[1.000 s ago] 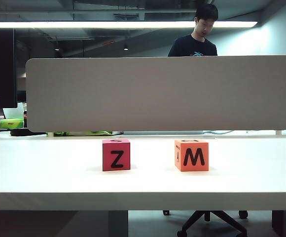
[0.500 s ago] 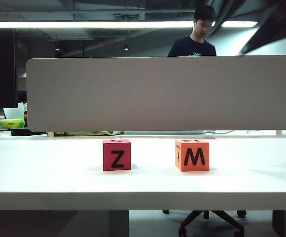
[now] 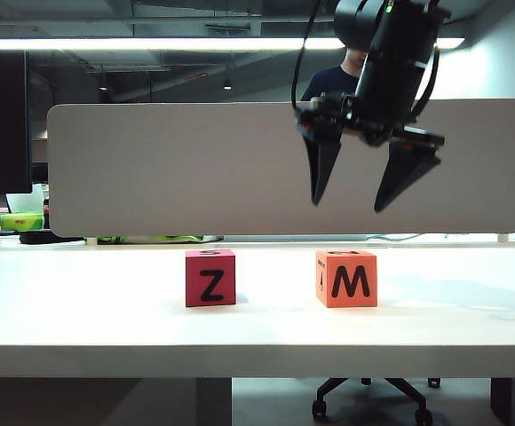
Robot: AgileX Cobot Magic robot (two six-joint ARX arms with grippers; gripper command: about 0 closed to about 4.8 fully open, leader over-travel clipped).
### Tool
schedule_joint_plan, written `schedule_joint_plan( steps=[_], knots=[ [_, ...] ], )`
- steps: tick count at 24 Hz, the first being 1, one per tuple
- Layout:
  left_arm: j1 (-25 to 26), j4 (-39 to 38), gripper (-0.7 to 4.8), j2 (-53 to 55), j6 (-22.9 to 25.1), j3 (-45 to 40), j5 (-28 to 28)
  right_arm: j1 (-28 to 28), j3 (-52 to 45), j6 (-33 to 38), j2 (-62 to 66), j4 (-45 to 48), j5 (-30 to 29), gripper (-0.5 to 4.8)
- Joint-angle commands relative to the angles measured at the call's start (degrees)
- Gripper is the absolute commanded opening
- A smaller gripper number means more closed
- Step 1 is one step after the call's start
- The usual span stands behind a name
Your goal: Stack the letter block on the right onto the letter block on the left.
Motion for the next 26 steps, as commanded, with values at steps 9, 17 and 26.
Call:
schedule_joint_plan(
  steps=[9, 17, 26],
  knots=[
    [-0.04, 0.76, -0.05, -0.07, 0.22, 0.42, 0.17, 2.25, 0.22, 0.33, 3.67, -2.36, -1.6, 4.79],
    [-0.04, 0.79, -0.05, -0.07, 0.22, 0.42, 0.17, 2.43, 0.09, 0.35, 6.95, -6.43, -1.66, 4.79],
    [-0.04, 0.76, -0.05, -0.07, 0.22, 0.42, 0.17, 2.54, 0.11, 0.74, 7.5, -5.44, -2.71, 2.78]
  ],
)
